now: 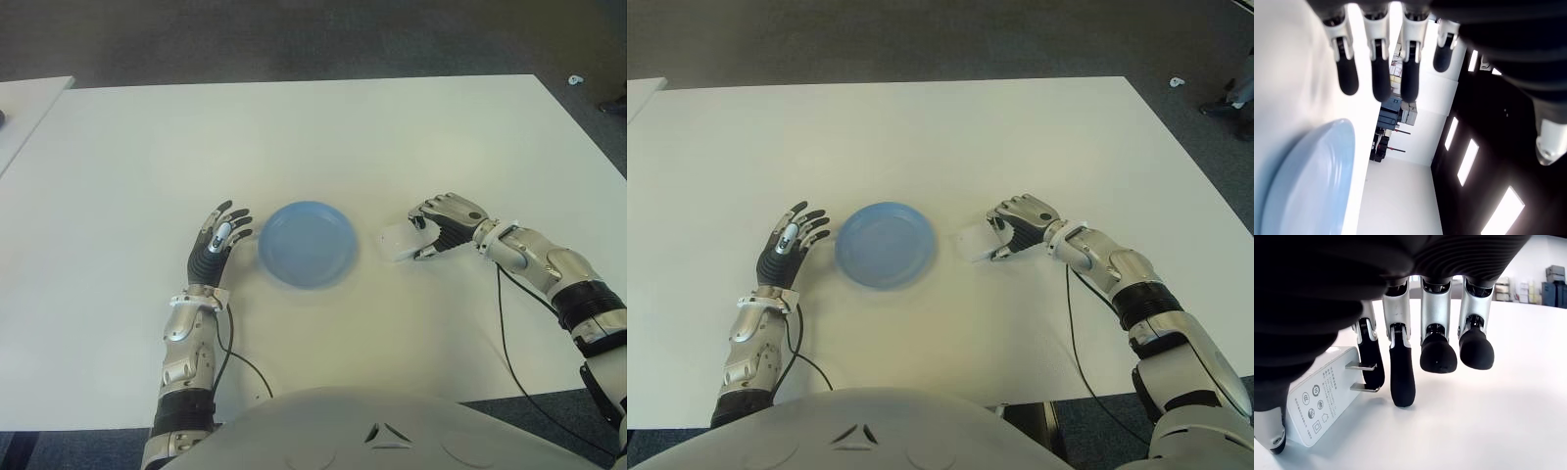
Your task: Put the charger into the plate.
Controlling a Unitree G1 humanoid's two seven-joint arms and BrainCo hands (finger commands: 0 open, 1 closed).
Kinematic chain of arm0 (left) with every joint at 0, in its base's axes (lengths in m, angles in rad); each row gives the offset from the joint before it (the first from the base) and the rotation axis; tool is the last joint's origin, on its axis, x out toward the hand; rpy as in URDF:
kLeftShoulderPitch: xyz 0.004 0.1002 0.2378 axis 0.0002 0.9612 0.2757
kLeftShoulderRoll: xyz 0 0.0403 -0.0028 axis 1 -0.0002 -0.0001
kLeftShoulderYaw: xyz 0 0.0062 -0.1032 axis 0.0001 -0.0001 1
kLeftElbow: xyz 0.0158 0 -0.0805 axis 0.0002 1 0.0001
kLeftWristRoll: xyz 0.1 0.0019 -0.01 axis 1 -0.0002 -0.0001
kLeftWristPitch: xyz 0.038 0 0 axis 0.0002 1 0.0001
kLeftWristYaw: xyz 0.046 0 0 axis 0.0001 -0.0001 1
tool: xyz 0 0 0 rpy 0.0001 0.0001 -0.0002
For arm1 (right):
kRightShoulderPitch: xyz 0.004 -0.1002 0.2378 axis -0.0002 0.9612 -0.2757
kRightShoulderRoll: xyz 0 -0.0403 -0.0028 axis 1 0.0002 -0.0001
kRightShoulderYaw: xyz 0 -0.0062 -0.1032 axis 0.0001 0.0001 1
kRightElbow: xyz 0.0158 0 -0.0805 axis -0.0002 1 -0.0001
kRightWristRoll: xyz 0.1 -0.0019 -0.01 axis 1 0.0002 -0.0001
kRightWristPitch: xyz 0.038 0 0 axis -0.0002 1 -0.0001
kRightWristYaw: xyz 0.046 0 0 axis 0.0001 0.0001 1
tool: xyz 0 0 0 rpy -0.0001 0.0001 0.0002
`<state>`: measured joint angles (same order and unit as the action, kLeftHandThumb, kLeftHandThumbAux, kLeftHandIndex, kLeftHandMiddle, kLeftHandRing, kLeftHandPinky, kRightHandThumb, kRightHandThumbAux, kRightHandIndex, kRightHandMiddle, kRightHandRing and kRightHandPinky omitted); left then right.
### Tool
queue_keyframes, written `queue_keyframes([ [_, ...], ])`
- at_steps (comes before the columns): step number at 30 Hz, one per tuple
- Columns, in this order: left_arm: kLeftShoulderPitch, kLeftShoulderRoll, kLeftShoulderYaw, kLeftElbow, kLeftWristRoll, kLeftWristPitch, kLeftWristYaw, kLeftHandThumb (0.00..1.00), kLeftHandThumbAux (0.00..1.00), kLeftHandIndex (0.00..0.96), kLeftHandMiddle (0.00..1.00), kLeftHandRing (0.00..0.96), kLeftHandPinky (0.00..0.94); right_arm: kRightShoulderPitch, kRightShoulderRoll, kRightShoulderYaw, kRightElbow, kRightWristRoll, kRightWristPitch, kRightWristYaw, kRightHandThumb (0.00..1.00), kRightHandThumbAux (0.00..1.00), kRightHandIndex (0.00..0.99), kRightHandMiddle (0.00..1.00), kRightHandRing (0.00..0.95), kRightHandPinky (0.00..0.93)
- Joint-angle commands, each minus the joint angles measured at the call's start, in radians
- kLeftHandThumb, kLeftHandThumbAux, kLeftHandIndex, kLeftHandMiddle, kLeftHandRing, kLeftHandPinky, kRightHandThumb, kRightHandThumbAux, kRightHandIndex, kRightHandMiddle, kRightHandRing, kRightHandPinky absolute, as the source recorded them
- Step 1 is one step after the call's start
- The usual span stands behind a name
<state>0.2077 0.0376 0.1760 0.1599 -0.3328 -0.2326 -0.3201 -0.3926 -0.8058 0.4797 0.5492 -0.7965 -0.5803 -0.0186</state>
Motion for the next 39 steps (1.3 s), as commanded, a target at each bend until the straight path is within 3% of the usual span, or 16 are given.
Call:
queue_keyframes([
  [1,-0.009,-0.008,-0.007,0.021,0.008,-0.010,-0.004,0.001,0.469,0.150,0.276,0.282,0.284,0.033,-0.014,0.003,0.007,-0.015,0.012,0.040,0.851,0.679,0.397,0.535,0.814,0.769],
  [24,-0.014,-0.001,-0.006,0.038,0.008,-0.027,-0.012,0.000,0.473,0.151,0.279,0.282,0.282,0.029,-0.014,-0.018,-0.010,-0.016,0.019,0.061,0.851,0.679,0.399,0.534,0.812,0.769],
  [39,-0.028,0.007,-0.005,0.056,0.014,-0.026,-0.011,0.000,0.467,0.150,0.273,0.277,0.281,0.028,-0.018,-0.088,-0.127,0.056,0.087,0.201,0.852,0.679,0.397,0.535,0.824,0.786],
])
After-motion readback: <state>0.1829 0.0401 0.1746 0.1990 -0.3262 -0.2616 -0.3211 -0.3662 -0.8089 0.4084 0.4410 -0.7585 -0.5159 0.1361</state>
